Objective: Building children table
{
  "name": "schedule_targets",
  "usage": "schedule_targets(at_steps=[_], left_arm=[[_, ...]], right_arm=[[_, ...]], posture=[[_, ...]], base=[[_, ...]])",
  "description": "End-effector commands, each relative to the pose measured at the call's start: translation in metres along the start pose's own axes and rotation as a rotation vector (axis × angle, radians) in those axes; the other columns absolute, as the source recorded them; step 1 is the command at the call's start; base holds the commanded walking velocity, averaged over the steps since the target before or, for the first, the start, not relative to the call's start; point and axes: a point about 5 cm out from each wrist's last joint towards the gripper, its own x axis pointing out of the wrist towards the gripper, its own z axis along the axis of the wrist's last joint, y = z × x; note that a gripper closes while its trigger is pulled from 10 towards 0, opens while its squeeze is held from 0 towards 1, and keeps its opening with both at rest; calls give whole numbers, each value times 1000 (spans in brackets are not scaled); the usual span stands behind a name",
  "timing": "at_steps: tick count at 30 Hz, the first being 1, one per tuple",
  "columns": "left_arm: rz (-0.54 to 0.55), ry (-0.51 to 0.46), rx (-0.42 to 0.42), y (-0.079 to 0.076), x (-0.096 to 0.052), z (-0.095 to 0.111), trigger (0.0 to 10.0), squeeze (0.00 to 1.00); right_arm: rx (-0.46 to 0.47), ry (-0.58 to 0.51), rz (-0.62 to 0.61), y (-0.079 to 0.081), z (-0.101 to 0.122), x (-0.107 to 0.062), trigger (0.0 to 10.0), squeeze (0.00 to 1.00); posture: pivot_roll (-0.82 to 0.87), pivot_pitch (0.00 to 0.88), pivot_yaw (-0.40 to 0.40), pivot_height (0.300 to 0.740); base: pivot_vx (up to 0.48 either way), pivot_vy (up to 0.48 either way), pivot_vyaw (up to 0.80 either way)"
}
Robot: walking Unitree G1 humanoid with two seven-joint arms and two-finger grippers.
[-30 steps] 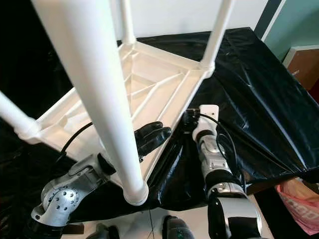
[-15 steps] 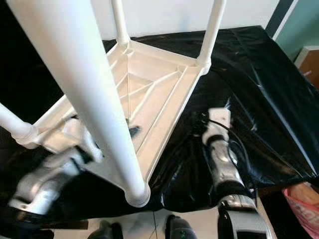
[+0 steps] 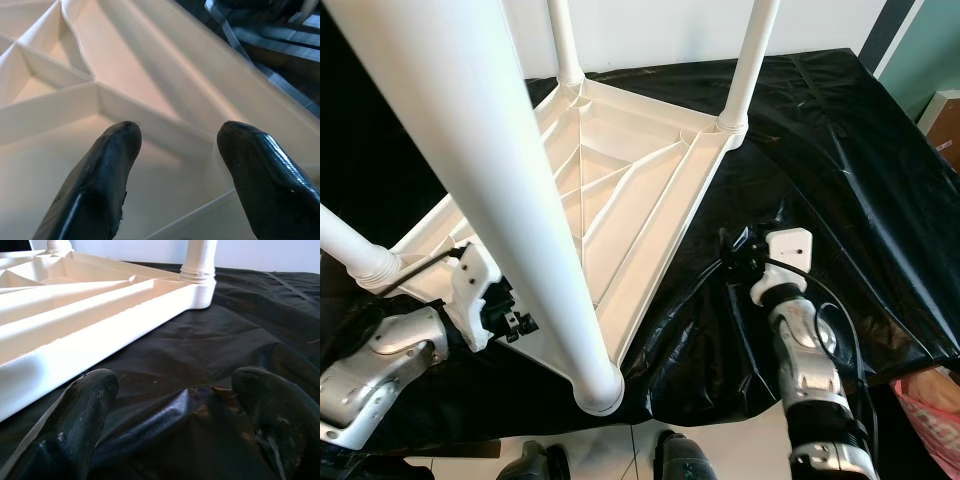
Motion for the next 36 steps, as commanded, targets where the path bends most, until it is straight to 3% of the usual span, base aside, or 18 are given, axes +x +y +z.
schedule_targets(at_steps=[1, 9, 20, 22, 23, 25, 30, 34, 36], left_arm=[[-83, 22, 41, -4, -2, -3, 10000, 0], [-96, 147, 183, 4, -8, -11, 10000, 0], [-147, 46, 108, 12, -14, 6, 10000, 0], [-218, 163, 181, 4, -15, -12, 10000, 0], [-218, 163, 181, 4, -15, -12, 10000, 0], [-221, 280, 266, 3, -9, -30, 10000, 0], [-178, 321, 345, 10, 5, -36, 10000, 0], [-169, 320, 363, 12, 9, -35, 10000, 0], [-98, 363, 395, 21, 19, -39, 10000, 0]], right_arm=[[12, 5, 6, -1, 1, -3, 10000, 0], [14, 11, 36, -1, 11, -12, 10000, 0], [4, 5, 35, -4, 18, -12, 10000, 0], [6, 13, 39, -2, 20, -12, 10000, 0], [6, 13, 39, -2, 20, -12, 10000, 0], [10, 16, 42, 0, 21, -11, 10000, 0], [20, 8, 47, 3, 24, -8, 10000, 0], [21, 7, 48, 4, 25, -8, 10000, 0], [25, 8, 40, 4, 25, -9, 10000, 0]], posture=[[-92, 200, 42, 740], [-94, 195, 42, 740], [-105, 170, 43, 740], [-101, 164, 43, 740], [-101, 164, 43, 740], [-100, 164, 44, 740], [-100, 169, 48, 740], [-101, 170, 49, 740], [-102, 172, 54, 740]], base=[[0, 0, 0], [0, 0, 0], [0, 0, 0], [0, 0, 0], [0, 0, 0], [0, 0, 0], [0, 0, 0], [0, 0, 0], [0, 0, 0]])
